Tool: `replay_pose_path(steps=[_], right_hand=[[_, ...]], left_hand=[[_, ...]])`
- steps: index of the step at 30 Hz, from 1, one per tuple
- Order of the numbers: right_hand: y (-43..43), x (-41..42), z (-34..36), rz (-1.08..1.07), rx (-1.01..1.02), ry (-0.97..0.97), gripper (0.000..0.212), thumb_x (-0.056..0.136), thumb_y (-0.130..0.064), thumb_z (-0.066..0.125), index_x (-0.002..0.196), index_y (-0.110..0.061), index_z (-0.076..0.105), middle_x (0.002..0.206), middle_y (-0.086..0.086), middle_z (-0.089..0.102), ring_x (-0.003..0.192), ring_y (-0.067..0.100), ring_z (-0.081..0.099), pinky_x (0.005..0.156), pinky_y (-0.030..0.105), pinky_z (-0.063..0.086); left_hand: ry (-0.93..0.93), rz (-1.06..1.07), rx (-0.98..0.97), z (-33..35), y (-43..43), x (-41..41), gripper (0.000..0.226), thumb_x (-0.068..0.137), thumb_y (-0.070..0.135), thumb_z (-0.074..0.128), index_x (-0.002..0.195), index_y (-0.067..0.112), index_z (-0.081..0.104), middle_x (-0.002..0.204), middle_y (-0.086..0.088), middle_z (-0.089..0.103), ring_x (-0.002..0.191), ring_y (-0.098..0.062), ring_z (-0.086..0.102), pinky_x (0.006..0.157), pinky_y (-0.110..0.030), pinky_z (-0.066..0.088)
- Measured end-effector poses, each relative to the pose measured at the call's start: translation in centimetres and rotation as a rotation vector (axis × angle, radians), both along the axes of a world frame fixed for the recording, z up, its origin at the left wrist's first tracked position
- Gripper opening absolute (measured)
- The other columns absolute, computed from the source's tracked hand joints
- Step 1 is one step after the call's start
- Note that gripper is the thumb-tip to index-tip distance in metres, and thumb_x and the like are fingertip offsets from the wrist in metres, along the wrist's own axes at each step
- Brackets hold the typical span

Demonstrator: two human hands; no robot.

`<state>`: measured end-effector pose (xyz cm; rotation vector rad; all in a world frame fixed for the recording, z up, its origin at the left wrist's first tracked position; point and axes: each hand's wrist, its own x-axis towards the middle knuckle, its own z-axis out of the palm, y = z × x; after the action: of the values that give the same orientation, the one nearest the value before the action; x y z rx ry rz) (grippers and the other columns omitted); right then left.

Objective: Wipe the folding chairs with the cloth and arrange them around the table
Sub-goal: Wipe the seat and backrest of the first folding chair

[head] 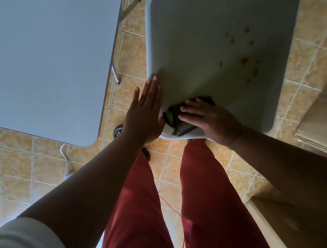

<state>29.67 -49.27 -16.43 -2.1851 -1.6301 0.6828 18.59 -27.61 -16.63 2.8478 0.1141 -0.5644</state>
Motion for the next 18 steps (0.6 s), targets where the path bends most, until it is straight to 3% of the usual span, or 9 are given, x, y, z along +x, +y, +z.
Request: replay_pose_path(steps=[3,6,9,11,12,15,18], right_hand=[[0.0,4.5,1.7,-0.164,0.071,0.001,0.046,0.092,-0.002,0.034,0.129,-0.011,0.06,0.135,0.015,0.056,0.124,0.031,0.052,0.107,0.04,0.041],[0.9,12.6,2.0,-0.386,0.104,-0.181,0.047,0.089,-0.004,0.042,0.132,-0.013,0.056,0.136,0.013,0.055,0.127,0.028,0.049,0.112,0.032,0.033],[2.2,18.2,0.8,-0.71,0.077,-0.087,0.029,0.092,-0.037,0.057,0.117,-0.026,0.067,0.129,0.012,0.062,0.122,0.019,0.055,0.108,0.031,0.038],[2.6,17.9,-0.7,-0.758,0.003,-0.123,0.034,0.094,-0.038,0.052,0.124,-0.024,0.062,0.136,0.011,0.056,0.128,0.015,0.049,0.111,0.022,0.031],[2.8,16.5,-1.1,-0.785,-0.024,-0.083,0.034,0.096,-0.029,0.05,0.129,-0.023,0.057,0.142,0.01,0.05,0.133,0.017,0.044,0.113,0.023,0.028],[1.6,9.1,-1.3,-0.679,-0.016,-0.198,0.044,0.089,-0.004,0.052,0.131,-0.016,0.056,0.141,0.014,0.05,0.13,0.034,0.046,0.109,0.044,0.036],[-1.4,-0.4,-0.8,-0.531,-0.043,-0.128,0.046,0.087,-0.003,0.043,0.13,-0.012,0.058,0.139,0.016,0.052,0.13,0.041,0.044,0.108,0.055,0.033]], left_hand=[[-0.011,-0.034,0.001,0.4,0.1,0.3,0.081,0.091,0.046,0.04,0.153,0.001,0.012,0.163,-0.018,0.002,0.151,-0.031,-0.002,0.121,-0.052,0.01],[-0.015,-0.097,-0.001,0.6,-0.4,1.2,0.083,0.09,0.046,0.041,0.153,0.001,0.011,0.163,-0.019,0.003,0.151,-0.032,-0.001,0.121,-0.051,0.01],[0.002,-0.102,0.014,0.4,-1.3,1.9,0.085,0.089,0.047,0.04,0.153,0.0,0.011,0.163,-0.019,0.003,0.151,-0.033,-0.001,0.122,-0.05,0.009],[0.015,-0.083,0.022,0.2,-1.6,2.1,0.084,0.089,0.047,0.038,0.153,0.0,0.01,0.162,-0.02,0.003,0.15,-0.034,-0.002,0.122,-0.05,0.008],[0.015,-0.076,0.028,0.1,-1.7,2.0,0.084,0.088,0.046,0.036,0.153,-0.001,0.01,0.162,-0.02,0.003,0.15,-0.034,-0.002,0.122,-0.05,0.009],[0.012,-0.068,0.025,0.0,-1.8,1.8,0.083,0.088,0.044,0.037,0.152,-0.002,0.011,0.162,-0.022,0.003,0.15,-0.036,-0.001,0.122,-0.051,0.008],[0.024,-0.066,0.018,0.2,-1.9,1.8,0.084,0.088,0.042,0.044,0.152,-0.003,0.012,0.162,-0.023,0.004,0.15,-0.036,0.0,0.122,-0.05,0.009]])
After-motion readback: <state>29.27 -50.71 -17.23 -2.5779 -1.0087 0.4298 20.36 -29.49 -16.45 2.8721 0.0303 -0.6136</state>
